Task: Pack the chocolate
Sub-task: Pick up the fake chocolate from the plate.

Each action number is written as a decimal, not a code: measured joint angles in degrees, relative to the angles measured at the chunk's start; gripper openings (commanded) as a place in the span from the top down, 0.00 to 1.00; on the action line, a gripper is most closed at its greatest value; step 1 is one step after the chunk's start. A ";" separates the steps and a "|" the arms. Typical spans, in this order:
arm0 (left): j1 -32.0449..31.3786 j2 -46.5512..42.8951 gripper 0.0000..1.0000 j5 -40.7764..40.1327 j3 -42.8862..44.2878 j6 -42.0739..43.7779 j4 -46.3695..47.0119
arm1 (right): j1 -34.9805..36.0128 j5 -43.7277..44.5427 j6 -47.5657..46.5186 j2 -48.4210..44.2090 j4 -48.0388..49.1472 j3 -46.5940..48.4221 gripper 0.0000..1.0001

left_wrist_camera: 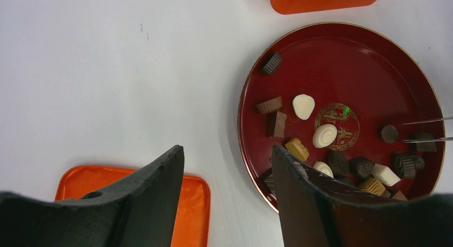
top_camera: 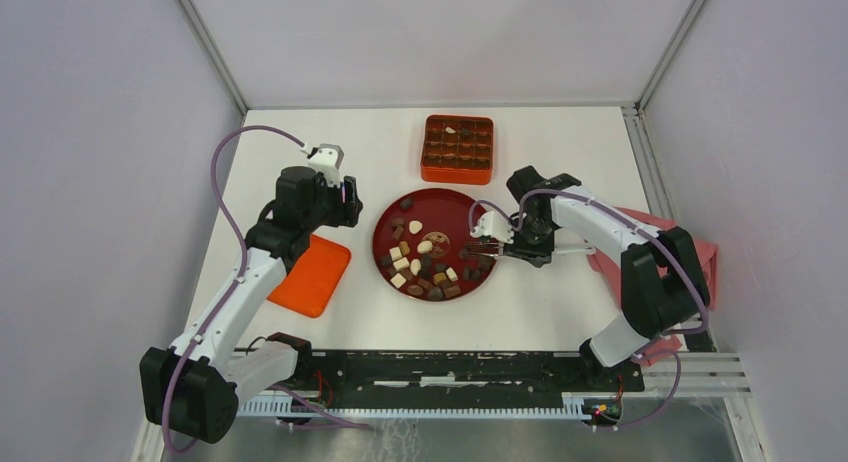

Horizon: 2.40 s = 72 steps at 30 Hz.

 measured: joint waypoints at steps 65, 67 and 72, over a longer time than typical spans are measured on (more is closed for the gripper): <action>0.00 -0.04 0.33 0.02 0.00 0.02 0.00 | -0.15 -4.46 1.22 6.29 -1.27 8.35 1.00; 0.00 -0.04 0.33 0.02 0.00 0.02 0.00 | -0.81 -5.07 1.62 6.29 -1.27 8.92 1.00; 0.00 -0.04 0.33 0.02 0.00 0.02 0.00 | -3.61 -6.88 4.02 6.40 -1.05 12.31 1.00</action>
